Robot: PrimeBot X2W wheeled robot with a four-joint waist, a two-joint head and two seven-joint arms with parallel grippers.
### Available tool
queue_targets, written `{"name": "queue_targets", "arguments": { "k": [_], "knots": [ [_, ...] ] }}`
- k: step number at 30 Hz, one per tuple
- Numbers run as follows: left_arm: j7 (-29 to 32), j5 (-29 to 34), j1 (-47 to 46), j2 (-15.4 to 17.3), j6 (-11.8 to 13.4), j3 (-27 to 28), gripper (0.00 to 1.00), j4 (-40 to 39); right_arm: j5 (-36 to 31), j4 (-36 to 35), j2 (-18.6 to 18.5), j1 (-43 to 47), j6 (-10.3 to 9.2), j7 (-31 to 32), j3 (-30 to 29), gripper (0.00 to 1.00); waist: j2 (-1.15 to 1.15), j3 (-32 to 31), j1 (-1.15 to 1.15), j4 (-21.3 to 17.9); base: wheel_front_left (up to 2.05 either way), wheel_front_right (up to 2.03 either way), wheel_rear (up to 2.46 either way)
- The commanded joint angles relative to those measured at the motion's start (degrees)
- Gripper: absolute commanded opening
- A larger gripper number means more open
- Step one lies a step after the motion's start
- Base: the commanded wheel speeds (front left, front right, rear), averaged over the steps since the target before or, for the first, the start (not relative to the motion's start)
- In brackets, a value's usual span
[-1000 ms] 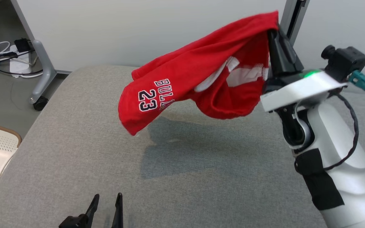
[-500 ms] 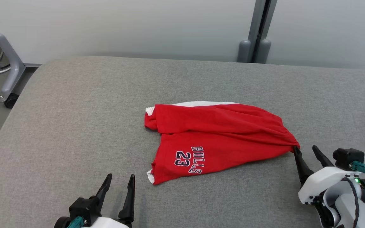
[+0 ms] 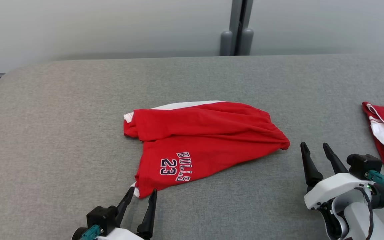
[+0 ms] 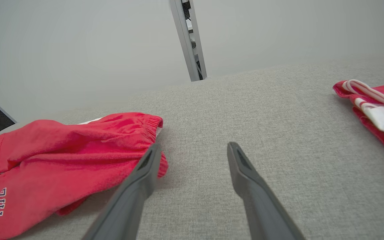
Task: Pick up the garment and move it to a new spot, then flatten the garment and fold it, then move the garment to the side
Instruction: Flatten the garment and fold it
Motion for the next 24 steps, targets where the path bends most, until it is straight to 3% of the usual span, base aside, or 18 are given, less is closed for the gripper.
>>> {"name": "queue_targets", "arguments": {
  "k": [1, 12, 14, 15, 20, 24],
  "knots": [
    [-0.08, -0.98, -1.43, 0.28, 0.01, -0.16, 1.0, 1.43, -0.5, -0.4, -0.12, 0.31, 0.0, -0.35, -0.35, 1.0, 0.0, 0.95, 0.0, -1.23, 0.0, 0.0, 0.0],
    [-0.08, -2.16, -4.39, 0.26, 0.26, -0.88, 1.0, 7.28, -2.09, -1.63, 0.16, 0.27, 0.0, -0.36, -2.99, 1.0, 0.0, 2.93, 0.0, -2.54, 0.0, 0.0, 0.0],
    [-0.09, -2.23, -4.53, 0.27, -0.16, -0.85, 0.29, 7.52, -2.22, -1.7, 0.38, 0.09, 0.0, -0.36, -2.94, 1.0, 0.0, 3.14, 0.0, -2.58, 0.0, 0.0, 0.0],
    [-0.08, -1.79, -4.69, 0.26, -0.37, -0.86, 0.0, 7.4, -2.23, -1.77, 0.43, -0.08, 0.0, -0.36, -2.93, 1.0, 0.0, 3.24, 0.0, -2.6, 0.0, 0.0, 0.0],
    [-0.09, -0.68, -5.17, 0.25, -0.71, -0.57, 0.0, 6.85, -1.91, -1.58, 0.84, -0.37, 0.0, -0.37, -2.9, 1.0, 0.0, 2.86, 0.0, -2.66, 0.0, 0.0, 0.0],
    [-0.09, 0.6, -5.3, 0.26, -1.83, -0.58, 0.0, 1.35, -1.52, -1.37, 1.02, 0.64, 0.0, -0.37, -3.51, 1.0, 0.0, 1.41, 0.0, -2.86, 0.0, 0.0, 0.0]
  ]
}}
